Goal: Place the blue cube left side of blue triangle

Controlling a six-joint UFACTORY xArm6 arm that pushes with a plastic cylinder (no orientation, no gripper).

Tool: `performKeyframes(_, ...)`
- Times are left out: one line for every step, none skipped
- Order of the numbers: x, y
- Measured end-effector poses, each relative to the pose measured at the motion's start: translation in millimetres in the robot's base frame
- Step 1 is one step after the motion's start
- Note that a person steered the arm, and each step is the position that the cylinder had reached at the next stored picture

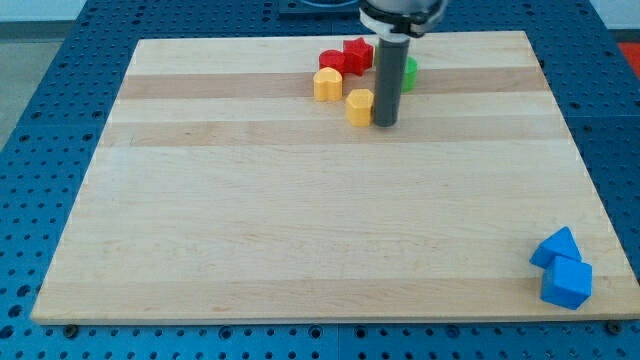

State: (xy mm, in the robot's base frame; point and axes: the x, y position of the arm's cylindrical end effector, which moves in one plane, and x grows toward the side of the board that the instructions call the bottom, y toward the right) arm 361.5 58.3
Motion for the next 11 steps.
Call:
performKeyframes(-5.8,-16.6)
performKeyframes(-6.6,-24.2)
performKeyframes(-6.7,-26.7)
performKeyframes(6.0,-17.3)
performKeyframes(45.2,-3.3)
performKeyframes(31.9,63.4)
performKeyframes(45.6,160.1)
performKeyframes(120.3,244.1)
performKeyframes(213.3,280.8)
performKeyframes(254.0,274.0)
performKeyframes(257.0,224.3)
